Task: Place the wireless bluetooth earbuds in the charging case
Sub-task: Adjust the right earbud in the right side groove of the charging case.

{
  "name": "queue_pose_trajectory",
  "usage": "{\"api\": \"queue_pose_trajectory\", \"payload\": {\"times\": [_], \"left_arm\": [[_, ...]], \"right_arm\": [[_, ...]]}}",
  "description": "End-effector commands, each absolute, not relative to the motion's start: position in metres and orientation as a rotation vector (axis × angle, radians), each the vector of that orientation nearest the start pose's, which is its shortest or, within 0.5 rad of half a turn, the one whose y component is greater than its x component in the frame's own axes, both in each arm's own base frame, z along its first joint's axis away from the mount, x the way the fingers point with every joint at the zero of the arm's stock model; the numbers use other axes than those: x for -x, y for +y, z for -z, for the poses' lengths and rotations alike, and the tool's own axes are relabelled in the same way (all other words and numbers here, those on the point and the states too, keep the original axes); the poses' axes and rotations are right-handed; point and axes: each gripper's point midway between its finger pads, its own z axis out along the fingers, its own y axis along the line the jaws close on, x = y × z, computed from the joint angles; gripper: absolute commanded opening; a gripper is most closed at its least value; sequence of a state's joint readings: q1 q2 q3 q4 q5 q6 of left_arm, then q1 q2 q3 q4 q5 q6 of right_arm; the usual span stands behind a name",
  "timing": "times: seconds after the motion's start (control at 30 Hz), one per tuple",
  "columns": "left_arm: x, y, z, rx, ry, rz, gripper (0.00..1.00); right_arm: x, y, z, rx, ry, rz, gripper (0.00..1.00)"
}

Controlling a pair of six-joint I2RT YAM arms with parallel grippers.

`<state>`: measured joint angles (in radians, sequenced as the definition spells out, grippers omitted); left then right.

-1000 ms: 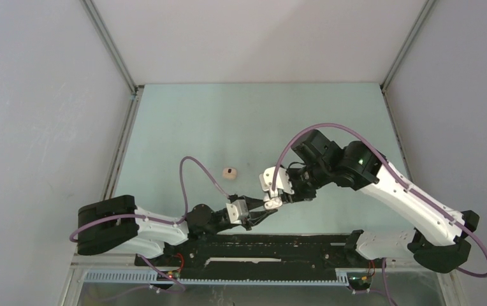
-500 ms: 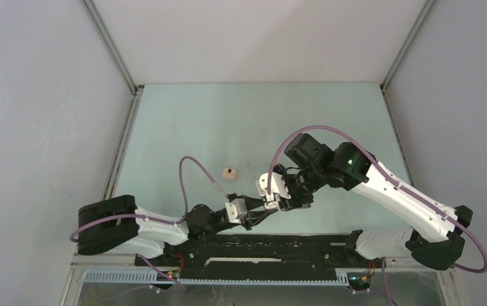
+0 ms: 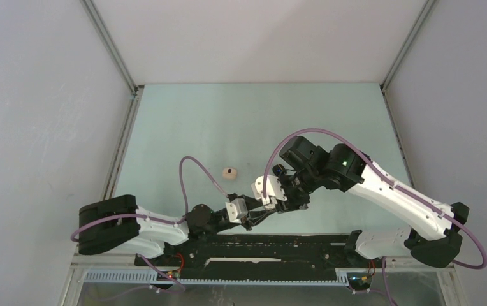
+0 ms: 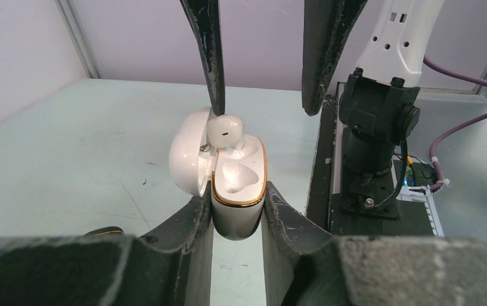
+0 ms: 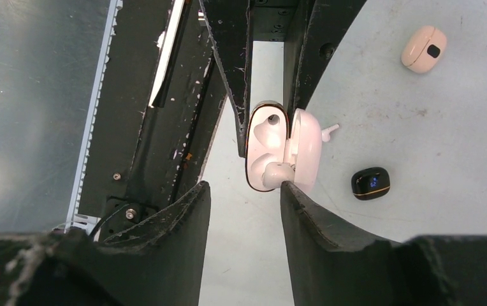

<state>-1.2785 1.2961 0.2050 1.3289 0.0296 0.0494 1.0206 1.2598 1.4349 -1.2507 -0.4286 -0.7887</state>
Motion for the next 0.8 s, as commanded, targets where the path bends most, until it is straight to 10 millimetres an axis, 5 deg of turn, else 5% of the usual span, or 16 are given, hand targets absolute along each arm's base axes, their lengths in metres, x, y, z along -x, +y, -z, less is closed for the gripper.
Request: {"api": "queue_pose_trajectory", "payload": {"times": [0.0,0.43,0.77], "left_arm": [[-0.103,-0.353,-0.222,-0.828,1.025,1.085,0.00],[-0.103,-0.353,-0.221,-0.822,1.032,1.087,0.00],[-0.109,-0.352,-0.221,-0.800,1.057,1.091,0.00]], "right_arm": [[-0.100,0.255,-0.233,2.156,1.494,-0.631,0.48],[-0.096,0.252,-0.237,2.172,1.456,-0.621,0.48],[-0.088,0.234,-0.308,2.011,1.344,-0.673,0.45]]}}
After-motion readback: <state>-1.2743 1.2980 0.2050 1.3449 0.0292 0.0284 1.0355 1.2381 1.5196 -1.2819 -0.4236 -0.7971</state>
